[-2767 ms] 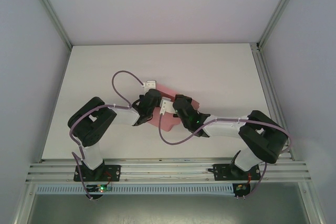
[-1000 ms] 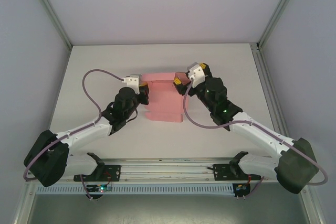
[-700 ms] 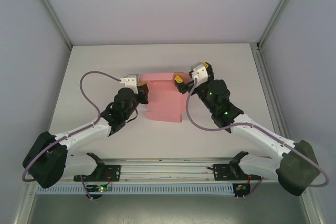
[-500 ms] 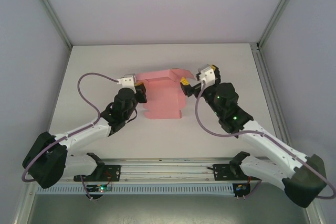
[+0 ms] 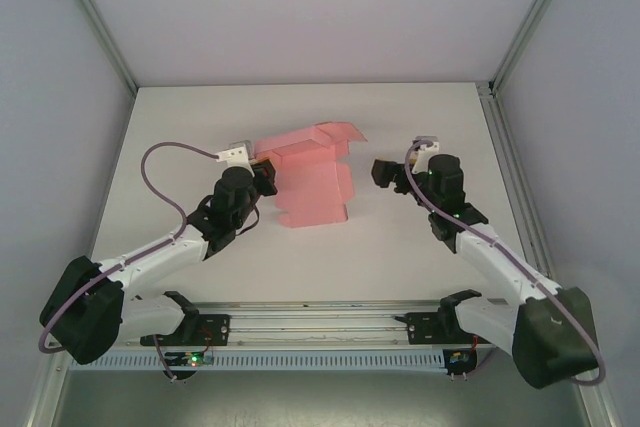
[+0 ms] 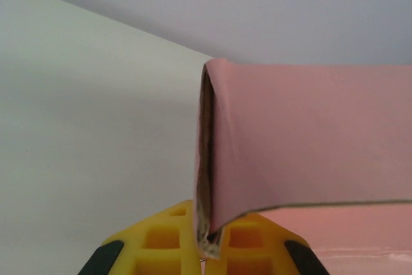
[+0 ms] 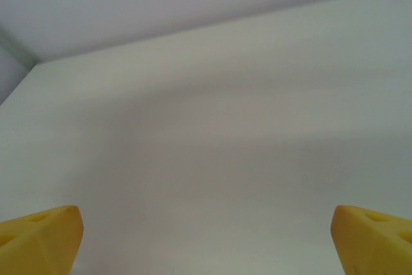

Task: Assemble paper box

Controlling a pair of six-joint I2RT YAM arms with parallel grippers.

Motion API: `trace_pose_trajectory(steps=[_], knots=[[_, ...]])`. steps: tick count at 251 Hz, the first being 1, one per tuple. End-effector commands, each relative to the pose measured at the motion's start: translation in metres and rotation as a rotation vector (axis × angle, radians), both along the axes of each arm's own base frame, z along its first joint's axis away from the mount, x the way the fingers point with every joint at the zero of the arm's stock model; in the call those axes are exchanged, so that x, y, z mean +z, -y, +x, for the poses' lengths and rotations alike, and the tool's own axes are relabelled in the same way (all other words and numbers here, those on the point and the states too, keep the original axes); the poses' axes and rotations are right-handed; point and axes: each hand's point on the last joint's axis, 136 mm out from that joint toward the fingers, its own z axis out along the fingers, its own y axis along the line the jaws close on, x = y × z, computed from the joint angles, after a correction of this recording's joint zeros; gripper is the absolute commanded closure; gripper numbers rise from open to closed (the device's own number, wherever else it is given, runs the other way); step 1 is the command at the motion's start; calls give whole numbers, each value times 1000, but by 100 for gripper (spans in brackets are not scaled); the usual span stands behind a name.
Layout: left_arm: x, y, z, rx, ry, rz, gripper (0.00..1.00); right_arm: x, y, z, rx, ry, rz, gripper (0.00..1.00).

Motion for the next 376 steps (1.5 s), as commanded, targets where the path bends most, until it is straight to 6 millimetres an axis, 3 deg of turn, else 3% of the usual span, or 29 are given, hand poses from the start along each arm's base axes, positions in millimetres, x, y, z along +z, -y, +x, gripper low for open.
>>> trace_pose_trajectory(steps=[1,53,108,158,184,220,274,293,352,376], knots=[[13,5,7,-17,18,-24,100,44,-37,3,142,126,29,2],[17,18,2,-108,51,-21,100,54,-38,22,33,214,-187,2],[19,26,-6,-174,74,-30,100,65,-73,20,118,310,-323,2],[22,25,-12,-192,98,-24,100,52,-92,16,166,336,-473,2],[24,19,-15,-172,108,-16,100,47,-87,17,127,330,-565,2],[20,-8,-11,-27,95,1,100,47,-66,10,55,323,-595,2],[23,-30,-14,83,110,-22,100,39,-34,-19,-26,253,-432,2],[24,-32,-15,92,113,-25,100,36,-34,-31,12,211,-302,2],[33,-25,-13,60,129,-44,100,80,-94,-90,482,269,102,6],[39,-18,-14,21,145,-74,100,83,-104,-94,539,237,150,13]])
